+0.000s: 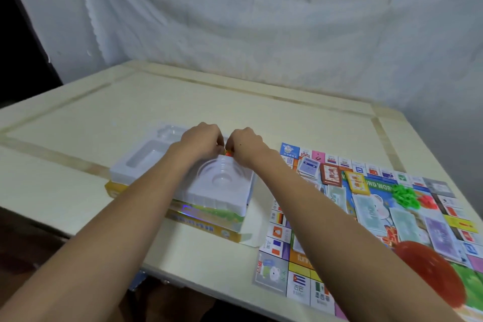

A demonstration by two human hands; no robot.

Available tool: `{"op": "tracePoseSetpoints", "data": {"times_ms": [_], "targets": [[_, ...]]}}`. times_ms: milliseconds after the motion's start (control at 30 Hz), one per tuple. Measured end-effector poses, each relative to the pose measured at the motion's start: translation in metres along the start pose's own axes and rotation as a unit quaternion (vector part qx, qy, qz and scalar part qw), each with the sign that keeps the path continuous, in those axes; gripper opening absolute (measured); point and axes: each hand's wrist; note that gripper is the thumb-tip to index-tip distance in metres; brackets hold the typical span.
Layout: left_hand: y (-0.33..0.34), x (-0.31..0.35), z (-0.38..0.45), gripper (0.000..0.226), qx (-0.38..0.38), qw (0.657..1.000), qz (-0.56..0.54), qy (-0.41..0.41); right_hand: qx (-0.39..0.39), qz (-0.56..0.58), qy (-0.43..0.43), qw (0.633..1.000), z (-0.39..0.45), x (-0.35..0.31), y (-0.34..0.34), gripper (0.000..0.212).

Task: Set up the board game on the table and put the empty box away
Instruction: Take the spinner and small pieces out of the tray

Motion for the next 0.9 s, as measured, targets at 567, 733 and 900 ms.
{"op": "tracePoseSetpoints", "data": {"times_ms": [567,733,900], "targets": [[-0.022,-0.015,0.002,0.006,0.07,0.988,-0.131,-0.039,-0.067,0.096,-0.005,0.993,0.007,0.006,0.001,0.016],[-0.04,0.004,-0.014,0.01,0.179,0.934,-0.303,-0.06,0.011,0.227,-0.013,0.974,-0.008,0.015,-0.025,0.024],[-0.045,0.053,-0.029,0.024,0.186,0.873,-0.45,0.002,0.092,0.333,0.031,0.938,-0.054,0.054,-0.046,0.015]]}}
Point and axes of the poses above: each hand's wrist, its own z-axis towards the middle knuckle, its own y-axis out of the palm, x = y × z, and after that the axes turned 13 degrees about y, right-handed
